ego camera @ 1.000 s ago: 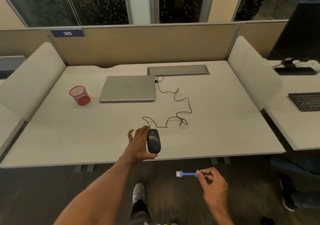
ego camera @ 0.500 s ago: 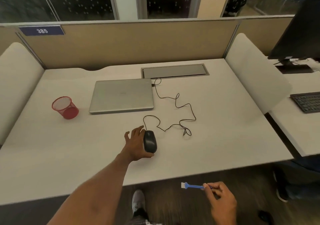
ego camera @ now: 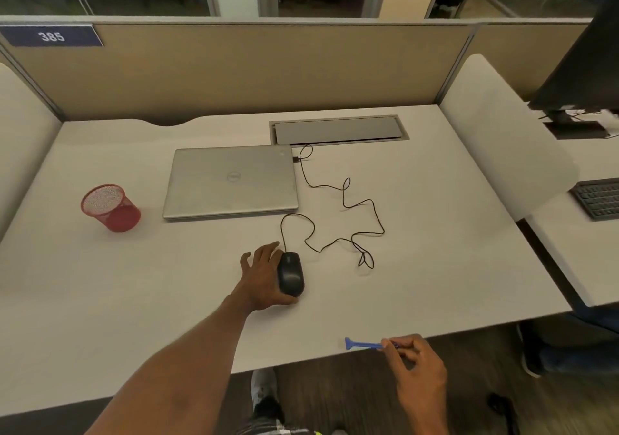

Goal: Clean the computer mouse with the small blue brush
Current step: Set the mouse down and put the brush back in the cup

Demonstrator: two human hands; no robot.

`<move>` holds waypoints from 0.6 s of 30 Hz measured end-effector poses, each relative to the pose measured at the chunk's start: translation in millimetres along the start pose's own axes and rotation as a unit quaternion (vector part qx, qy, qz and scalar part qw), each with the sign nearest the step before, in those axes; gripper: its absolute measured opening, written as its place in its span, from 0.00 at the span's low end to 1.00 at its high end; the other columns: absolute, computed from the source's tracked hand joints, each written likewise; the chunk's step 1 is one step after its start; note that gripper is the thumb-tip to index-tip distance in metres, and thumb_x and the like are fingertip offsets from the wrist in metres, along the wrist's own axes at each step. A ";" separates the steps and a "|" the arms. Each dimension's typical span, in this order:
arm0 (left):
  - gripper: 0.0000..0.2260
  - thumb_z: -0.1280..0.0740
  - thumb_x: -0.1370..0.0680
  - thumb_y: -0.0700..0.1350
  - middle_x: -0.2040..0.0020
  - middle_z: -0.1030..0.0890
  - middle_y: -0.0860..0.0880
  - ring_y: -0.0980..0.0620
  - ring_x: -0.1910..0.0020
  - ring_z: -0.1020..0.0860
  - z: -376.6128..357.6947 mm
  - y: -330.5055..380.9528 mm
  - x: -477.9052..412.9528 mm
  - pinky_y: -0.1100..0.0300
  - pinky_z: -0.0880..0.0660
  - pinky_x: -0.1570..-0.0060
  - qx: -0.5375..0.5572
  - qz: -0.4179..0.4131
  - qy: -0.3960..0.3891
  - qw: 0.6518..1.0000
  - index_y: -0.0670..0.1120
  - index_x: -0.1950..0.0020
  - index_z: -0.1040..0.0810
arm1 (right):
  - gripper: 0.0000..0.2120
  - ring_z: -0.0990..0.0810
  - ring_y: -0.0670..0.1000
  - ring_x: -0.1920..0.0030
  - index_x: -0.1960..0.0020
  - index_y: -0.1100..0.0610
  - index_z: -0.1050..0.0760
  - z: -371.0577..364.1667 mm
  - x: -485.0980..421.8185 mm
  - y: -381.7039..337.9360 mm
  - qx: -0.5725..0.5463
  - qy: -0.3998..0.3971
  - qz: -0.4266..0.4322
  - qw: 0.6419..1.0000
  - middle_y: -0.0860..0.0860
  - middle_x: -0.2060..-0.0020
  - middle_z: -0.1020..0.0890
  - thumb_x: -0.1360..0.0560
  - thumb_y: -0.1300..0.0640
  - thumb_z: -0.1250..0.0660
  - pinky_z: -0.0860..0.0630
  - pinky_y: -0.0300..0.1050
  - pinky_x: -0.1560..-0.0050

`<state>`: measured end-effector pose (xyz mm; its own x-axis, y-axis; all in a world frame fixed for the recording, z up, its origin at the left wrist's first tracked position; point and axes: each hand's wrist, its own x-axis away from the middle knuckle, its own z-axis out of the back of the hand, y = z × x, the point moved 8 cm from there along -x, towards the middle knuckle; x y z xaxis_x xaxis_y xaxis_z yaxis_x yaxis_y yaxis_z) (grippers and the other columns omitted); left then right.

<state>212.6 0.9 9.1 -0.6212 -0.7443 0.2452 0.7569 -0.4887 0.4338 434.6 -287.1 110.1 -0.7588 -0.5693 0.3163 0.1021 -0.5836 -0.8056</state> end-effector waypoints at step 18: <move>0.61 0.45 0.34 0.87 0.14 0.60 0.54 0.53 0.15 0.61 -11.3 -26.7 16.9 0.36 0.66 0.20 0.010 0.004 0.016 1.000 0.50 0.13 0.60 | 0.06 0.15 0.47 0.55 0.56 0.56 0.21 -30.0 -17.7 -25.0 0.003 -0.011 0.021 1.000 0.47 0.61 0.13 0.26 0.61 0.24 0.21 0.42 0.54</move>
<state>184.2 -3.8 -8.2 -0.6073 -0.7630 0.2214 0.7582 -0.4734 0.4484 426.2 -245.1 109.6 -0.7388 -0.6069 0.2931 0.1380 -0.5619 -0.8156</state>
